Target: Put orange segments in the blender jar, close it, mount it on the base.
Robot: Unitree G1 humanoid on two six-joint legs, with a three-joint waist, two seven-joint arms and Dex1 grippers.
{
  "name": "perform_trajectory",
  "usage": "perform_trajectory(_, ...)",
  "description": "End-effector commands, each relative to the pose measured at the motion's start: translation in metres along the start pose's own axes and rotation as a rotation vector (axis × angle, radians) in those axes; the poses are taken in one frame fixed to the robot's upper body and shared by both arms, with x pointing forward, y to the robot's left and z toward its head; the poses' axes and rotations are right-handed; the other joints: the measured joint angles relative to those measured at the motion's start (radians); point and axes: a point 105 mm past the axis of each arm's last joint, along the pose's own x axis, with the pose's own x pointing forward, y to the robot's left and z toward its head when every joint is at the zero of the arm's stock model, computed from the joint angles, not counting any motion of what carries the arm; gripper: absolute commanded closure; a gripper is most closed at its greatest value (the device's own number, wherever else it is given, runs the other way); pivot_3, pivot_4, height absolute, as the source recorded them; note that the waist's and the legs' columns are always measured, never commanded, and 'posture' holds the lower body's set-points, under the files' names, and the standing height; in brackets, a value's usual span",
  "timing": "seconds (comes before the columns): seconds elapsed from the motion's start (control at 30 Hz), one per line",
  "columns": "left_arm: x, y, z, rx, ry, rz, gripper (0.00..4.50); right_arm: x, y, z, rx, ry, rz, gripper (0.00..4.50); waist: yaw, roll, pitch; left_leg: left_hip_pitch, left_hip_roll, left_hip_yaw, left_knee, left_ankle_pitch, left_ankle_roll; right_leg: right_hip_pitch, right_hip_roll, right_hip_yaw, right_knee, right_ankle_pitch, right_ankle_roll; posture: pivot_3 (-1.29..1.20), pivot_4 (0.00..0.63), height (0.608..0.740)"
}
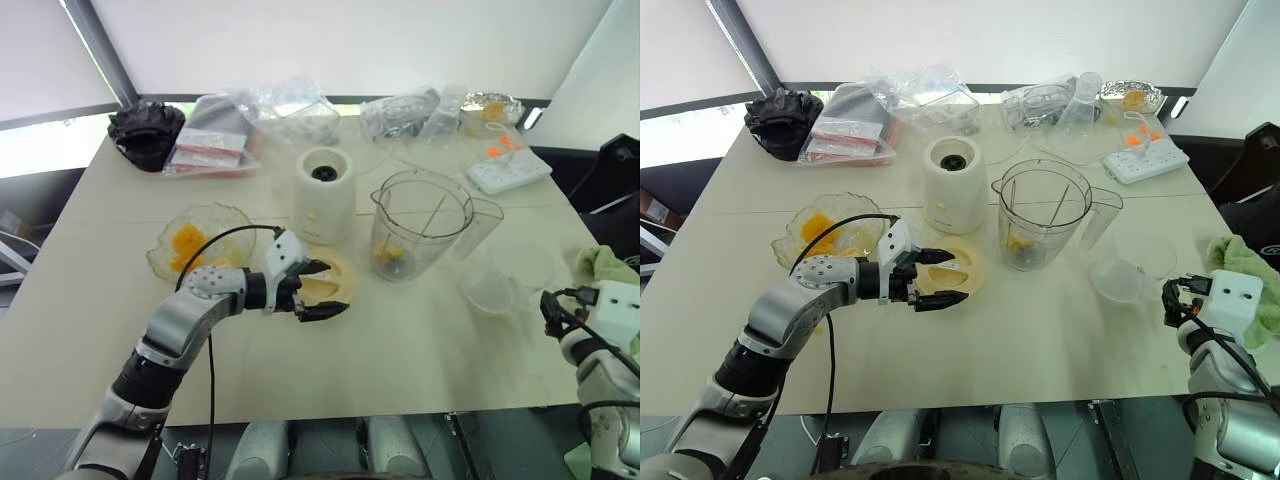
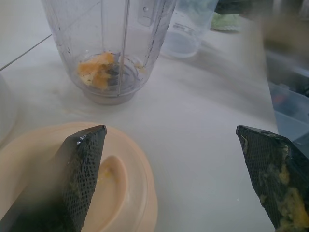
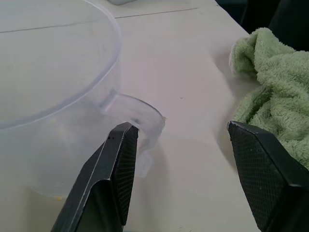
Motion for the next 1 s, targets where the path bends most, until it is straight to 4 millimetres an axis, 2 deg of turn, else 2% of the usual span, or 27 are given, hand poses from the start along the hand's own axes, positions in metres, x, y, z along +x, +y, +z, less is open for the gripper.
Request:
perform_trajectory(0.03,-0.001,0.000,0.011,0.043,-0.027,-0.002,0.00,0.002,-0.003,0.010,-0.014,-0.046,-0.017,1.52,0.000,0.000,0.000,0.000,0.000,0.000,0.000,0.000,0.000,0.000,0.000,0.000,0.000,0.000,0.000,0.00,0.150,0.740)
perform_trajectory(0.5,-0.002,0.000,0.011,0.044,-0.027,0.008,0.00,0.009,0.004,0.006,-0.014,-0.044,-0.002,1.52,0.000,0.000,0.000,0.000,0.000,0.000,0.000,0.000,0.000,0.000,0.000,0.000,0.000,0.000,0.000,0.00,0.150,0.740)
perform_trajectory(0.6,-0.002,0.000,0.011,0.044,-0.027,0.010,0.00,0.010,0.005,0.006,-0.015,-0.045,0.000,2.33,-0.001,0.000,0.000,0.000,0.000,0.000,0.000,0.000,0.000,0.000,0.000,0.000,0.000,0.000,0.000,0.00,0.150,0.740)
perform_trajectory(0.73,-0.002,0.000,0.011,0.045,-0.028,0.011,0.00,0.010,0.006,0.006,-0.014,-0.047,0.004,4.41,0.000,0.000,0.000,0.000,0.000,0.000,0.000,0.000,0.000,0.000,0.000,0.000,0.000,0.000,0.000,0.00,0.150,0.740)
perform_trajectory(1.0,-0.001,0.001,0.011,0.046,-0.029,0.012,0.00,0.009,0.008,0.005,-0.009,-0.049,0.009,4.47,0.015,-0.001,0.000,0.000,0.000,-0.001,0.000,0.000,0.000,0.001,0.000,-0.001,-0.001,0.000,0.000,0.00,0.150,0.740)
